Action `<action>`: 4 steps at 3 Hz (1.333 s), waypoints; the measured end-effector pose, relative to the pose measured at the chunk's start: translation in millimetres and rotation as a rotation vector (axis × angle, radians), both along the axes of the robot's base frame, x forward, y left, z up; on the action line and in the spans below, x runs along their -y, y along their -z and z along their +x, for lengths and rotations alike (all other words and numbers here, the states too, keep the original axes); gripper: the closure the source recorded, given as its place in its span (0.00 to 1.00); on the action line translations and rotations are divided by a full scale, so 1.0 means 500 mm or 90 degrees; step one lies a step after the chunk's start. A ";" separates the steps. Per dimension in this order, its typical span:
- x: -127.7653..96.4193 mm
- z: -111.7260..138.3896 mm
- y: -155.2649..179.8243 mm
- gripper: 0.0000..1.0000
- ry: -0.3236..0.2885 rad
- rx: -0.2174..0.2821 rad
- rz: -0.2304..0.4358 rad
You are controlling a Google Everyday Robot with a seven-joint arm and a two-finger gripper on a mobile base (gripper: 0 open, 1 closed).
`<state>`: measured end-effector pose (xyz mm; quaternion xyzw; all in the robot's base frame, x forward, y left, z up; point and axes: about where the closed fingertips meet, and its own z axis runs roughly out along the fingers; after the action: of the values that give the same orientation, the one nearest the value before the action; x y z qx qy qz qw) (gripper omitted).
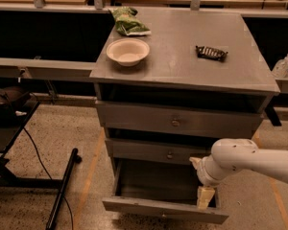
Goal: Close bottom drawer
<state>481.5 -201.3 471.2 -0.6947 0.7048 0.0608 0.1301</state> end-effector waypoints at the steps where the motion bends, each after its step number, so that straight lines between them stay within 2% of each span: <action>1: 0.045 -0.004 0.136 0.00 -0.013 -0.039 -0.009; 2: 0.045 -0.004 0.134 0.00 -0.013 -0.039 -0.009; 3: 0.046 -0.018 0.210 0.00 -0.035 -0.083 -0.017; 4: 0.056 -0.038 0.287 0.00 -0.047 -0.106 -0.011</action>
Offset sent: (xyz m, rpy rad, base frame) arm -0.0004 -0.0212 -0.0489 -0.0217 0.0417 0.0138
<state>462.5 -229.5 327.8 -0.7136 0.6878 0.1174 0.0627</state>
